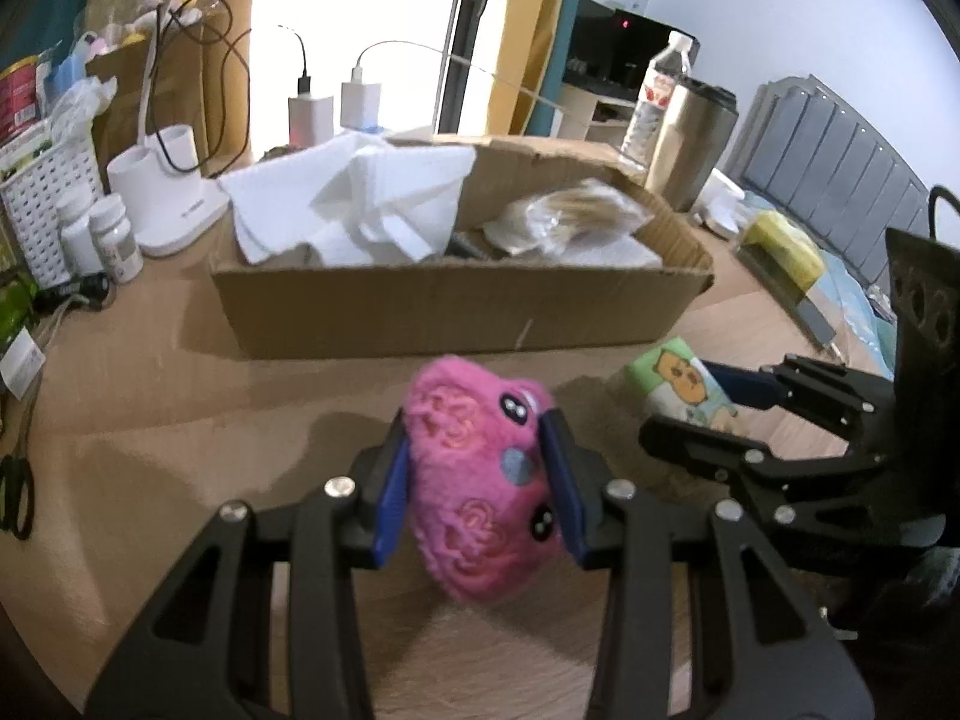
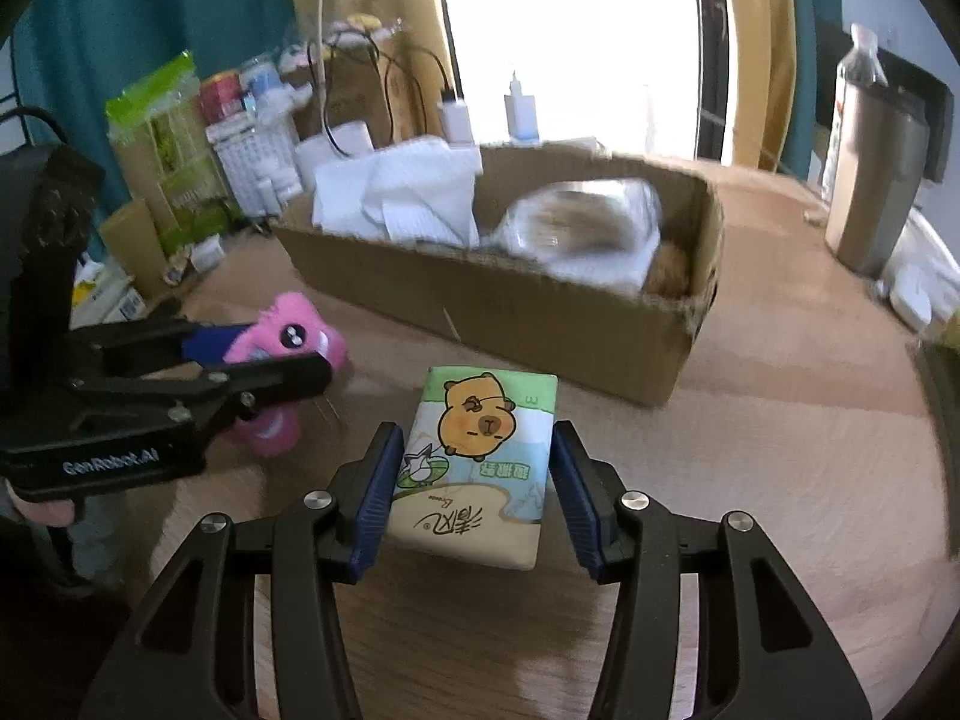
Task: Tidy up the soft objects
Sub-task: 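Carry the pink plush with the left tool while the right tool carries the tissue pack to the box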
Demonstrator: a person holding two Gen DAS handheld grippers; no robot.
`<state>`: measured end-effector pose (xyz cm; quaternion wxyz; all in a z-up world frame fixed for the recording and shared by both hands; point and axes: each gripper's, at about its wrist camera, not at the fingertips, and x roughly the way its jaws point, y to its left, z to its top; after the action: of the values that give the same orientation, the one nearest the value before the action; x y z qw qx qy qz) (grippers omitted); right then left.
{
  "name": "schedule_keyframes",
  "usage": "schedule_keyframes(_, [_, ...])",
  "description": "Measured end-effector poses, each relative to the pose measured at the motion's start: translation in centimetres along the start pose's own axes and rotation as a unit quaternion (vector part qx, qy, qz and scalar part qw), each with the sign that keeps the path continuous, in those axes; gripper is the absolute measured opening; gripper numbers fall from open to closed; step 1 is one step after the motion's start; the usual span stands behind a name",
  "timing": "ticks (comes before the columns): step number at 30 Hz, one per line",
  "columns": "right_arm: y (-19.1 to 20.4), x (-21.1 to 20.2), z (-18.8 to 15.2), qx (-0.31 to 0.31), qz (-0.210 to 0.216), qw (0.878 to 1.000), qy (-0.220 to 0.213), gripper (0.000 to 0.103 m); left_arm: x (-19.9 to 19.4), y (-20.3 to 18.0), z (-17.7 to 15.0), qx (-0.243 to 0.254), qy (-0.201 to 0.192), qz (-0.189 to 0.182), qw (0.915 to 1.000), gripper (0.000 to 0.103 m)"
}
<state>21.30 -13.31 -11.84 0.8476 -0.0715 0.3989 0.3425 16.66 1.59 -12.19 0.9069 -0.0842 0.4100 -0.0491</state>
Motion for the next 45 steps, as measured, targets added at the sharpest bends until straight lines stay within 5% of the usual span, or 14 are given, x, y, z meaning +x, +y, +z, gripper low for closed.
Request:
schedule_keyframes(21, [-0.9,-3.0,4.2,0.003,0.029,0.996,-0.082,0.053,-1.9,-1.6,3.3,0.024,-0.045,-0.003,0.9987,0.042])
schedule_keyframes(45, [-7.6,-2.4,5.5,0.051,0.034,0.991,-0.119,0.053,1.9,-3.9,7.8,0.046,-0.035,0.026,0.9980,0.042])
